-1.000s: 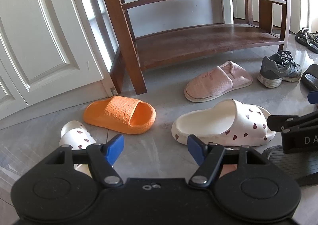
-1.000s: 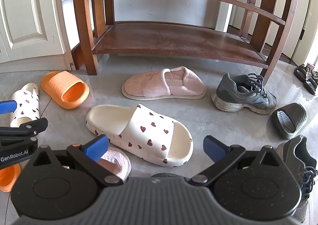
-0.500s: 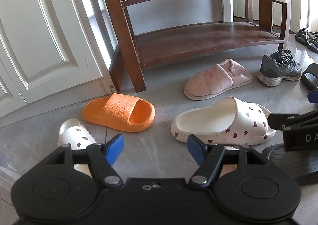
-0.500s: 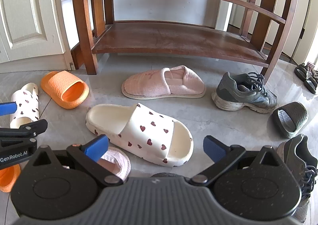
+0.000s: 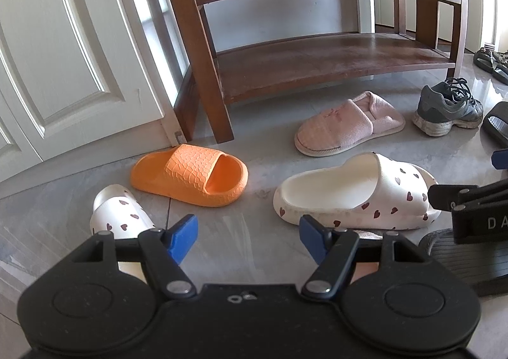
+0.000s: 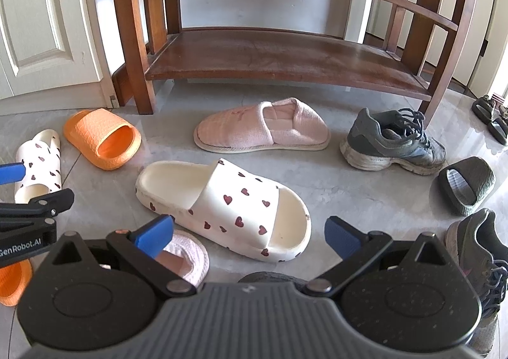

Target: Organize scattered shoes

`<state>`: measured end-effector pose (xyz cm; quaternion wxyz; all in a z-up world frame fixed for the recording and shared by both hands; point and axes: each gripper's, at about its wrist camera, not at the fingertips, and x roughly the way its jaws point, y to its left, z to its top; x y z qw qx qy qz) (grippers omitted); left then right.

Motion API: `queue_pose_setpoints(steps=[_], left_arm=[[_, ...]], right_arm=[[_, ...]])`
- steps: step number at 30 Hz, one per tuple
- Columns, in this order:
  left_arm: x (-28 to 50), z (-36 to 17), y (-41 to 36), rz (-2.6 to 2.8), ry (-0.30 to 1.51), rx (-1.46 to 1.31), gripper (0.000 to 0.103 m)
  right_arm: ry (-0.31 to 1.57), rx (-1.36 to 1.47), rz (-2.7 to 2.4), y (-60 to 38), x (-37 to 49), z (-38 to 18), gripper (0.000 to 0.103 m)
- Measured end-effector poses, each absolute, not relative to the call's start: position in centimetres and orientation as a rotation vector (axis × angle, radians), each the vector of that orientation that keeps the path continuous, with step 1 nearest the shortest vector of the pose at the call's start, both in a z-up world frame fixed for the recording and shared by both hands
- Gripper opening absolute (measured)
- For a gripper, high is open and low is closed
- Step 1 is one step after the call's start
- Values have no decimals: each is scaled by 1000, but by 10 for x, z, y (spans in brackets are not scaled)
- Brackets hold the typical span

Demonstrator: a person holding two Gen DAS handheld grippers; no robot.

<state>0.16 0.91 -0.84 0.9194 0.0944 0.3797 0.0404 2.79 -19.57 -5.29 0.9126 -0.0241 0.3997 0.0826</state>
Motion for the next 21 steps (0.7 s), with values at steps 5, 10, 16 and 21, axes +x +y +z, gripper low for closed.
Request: queue_pose_setpoints(steps=[5,10,16,21], left_arm=[[0,-7,9,87,778,194,70],[-1,-6,11,90,774,192,70],[-2,-4,14,97,771,190,70],[-4,-2,19,105,767,185,70]], right_arm=[[824,-50,171,-195,28,-53,103],[817,-52,172,-195,27,-50,103],[820,-54,180,-198,34,-53,103],[816,-55,186,-195,30,-51,103]])
